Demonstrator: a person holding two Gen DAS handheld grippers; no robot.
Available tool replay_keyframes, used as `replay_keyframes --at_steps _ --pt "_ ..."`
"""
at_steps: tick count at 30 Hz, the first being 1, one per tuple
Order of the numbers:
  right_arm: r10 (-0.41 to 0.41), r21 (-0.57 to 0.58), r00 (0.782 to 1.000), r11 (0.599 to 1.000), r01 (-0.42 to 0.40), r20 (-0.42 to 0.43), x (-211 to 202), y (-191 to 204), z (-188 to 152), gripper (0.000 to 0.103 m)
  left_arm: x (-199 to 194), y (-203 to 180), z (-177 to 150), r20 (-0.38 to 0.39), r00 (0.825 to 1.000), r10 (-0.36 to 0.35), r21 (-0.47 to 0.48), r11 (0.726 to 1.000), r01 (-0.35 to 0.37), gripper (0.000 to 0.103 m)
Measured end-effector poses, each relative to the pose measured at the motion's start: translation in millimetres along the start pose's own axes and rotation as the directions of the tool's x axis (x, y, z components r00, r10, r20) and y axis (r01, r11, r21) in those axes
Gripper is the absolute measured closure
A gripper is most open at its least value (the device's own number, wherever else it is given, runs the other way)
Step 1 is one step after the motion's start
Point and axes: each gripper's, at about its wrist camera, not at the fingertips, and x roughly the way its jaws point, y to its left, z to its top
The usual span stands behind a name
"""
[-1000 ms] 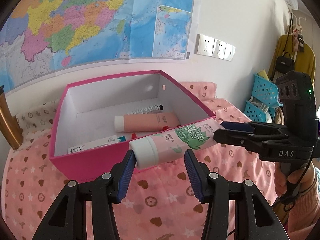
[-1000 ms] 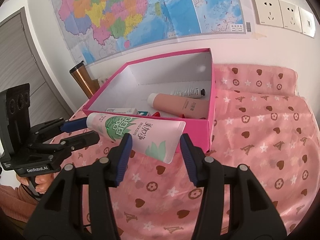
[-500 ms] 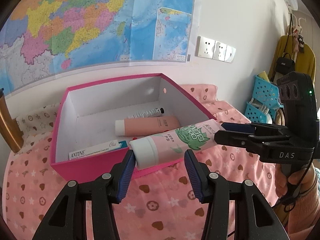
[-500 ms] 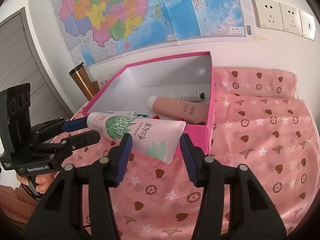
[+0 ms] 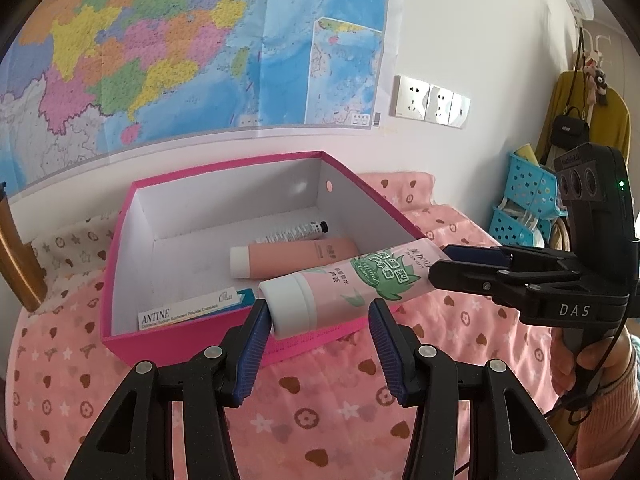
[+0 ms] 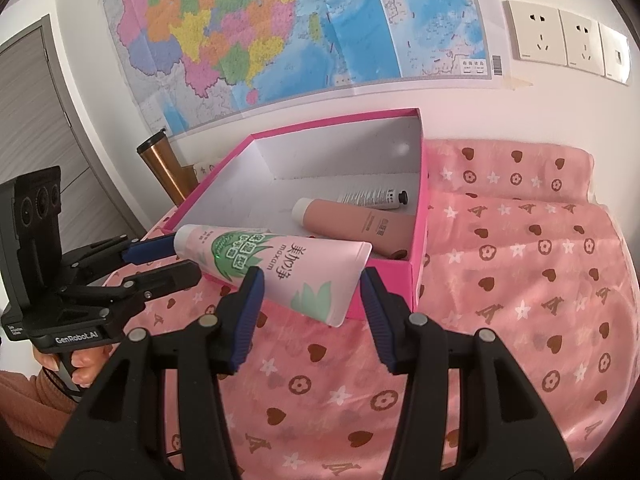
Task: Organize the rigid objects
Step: 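Carry the white-green tube with the left gripper over the magenta box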
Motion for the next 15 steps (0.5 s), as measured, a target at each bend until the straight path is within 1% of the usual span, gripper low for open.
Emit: replay_keyframes --at_steps 15 --pt "-0.003 -0.004 1.0 1.0 0.003 0.008 0.1 -0.6 0.9 0.05 1.1 0.1 3.0 0.007 1.0 0.001 0.008 1.0 -0.001 0.052"
